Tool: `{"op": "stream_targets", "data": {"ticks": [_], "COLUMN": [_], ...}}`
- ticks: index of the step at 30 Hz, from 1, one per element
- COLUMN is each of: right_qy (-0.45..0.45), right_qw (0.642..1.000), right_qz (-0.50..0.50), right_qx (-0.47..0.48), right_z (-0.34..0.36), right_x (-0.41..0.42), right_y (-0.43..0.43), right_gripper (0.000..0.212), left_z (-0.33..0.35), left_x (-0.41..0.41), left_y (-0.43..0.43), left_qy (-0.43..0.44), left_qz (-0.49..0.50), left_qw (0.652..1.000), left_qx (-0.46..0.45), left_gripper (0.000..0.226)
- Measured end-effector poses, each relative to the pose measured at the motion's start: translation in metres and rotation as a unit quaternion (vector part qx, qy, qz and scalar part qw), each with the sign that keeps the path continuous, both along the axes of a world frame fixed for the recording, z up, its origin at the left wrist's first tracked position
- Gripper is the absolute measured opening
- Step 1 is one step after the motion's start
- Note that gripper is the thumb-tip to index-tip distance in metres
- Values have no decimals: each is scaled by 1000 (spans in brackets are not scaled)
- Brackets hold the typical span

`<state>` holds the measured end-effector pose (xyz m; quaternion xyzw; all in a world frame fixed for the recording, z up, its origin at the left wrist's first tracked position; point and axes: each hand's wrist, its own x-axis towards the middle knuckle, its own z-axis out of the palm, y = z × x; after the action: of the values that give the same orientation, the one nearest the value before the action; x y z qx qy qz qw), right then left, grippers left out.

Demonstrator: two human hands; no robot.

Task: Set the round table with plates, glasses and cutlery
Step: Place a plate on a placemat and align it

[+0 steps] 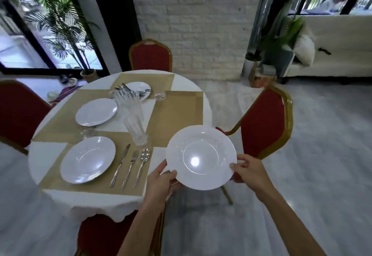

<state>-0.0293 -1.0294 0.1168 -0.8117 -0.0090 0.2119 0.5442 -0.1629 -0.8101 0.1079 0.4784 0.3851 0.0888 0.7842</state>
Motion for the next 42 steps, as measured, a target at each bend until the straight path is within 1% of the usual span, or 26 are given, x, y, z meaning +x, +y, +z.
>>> {"op": "stream_targets", "data": {"ticks": [2,4,9,12,17,23,25,29,35,38,42], "right_qy": [6,4,12,19,37,63,73,93,102,100,89], "right_qw": [1000,999,992,987,978,967,966,971,976,975,976], "right_qz": [15,44,125,156,203,244,243,210,167,156,148], "right_qx": [5,-6,-21,-32,-26,-42,-52,-66,-99,-122,-135], "right_z": [-1,-6,-25,-32,-48,-70,-79,-97,-115,-124,-129], "right_x": [33,69,158,201,254,285,294,308,316,315,309], "right_y": [12,25,58,71,106,159,177,212,247,252,256], "right_gripper": [16,16,23,22,24,31,35,45,47,46,48], "left_z": [2,-3,-24,-25,-30,-52,-62,-84,-109,-123,-114], "left_x": [21,45,108,139,170,195,204,224,246,246,251], "left_y": [2,5,18,22,31,58,72,103,140,146,145], "left_qy": [2,13,45,63,84,114,128,177,205,223,235], "left_qz": [23,45,109,143,199,272,276,256,242,227,215], "left_qw": [1000,999,993,988,976,956,953,950,948,947,946], "left_qx": [4,13,7,9,10,-11,-5,32,36,36,61], "left_gripper": [49,51,56,56,59,60,61,68,69,65,60]}}
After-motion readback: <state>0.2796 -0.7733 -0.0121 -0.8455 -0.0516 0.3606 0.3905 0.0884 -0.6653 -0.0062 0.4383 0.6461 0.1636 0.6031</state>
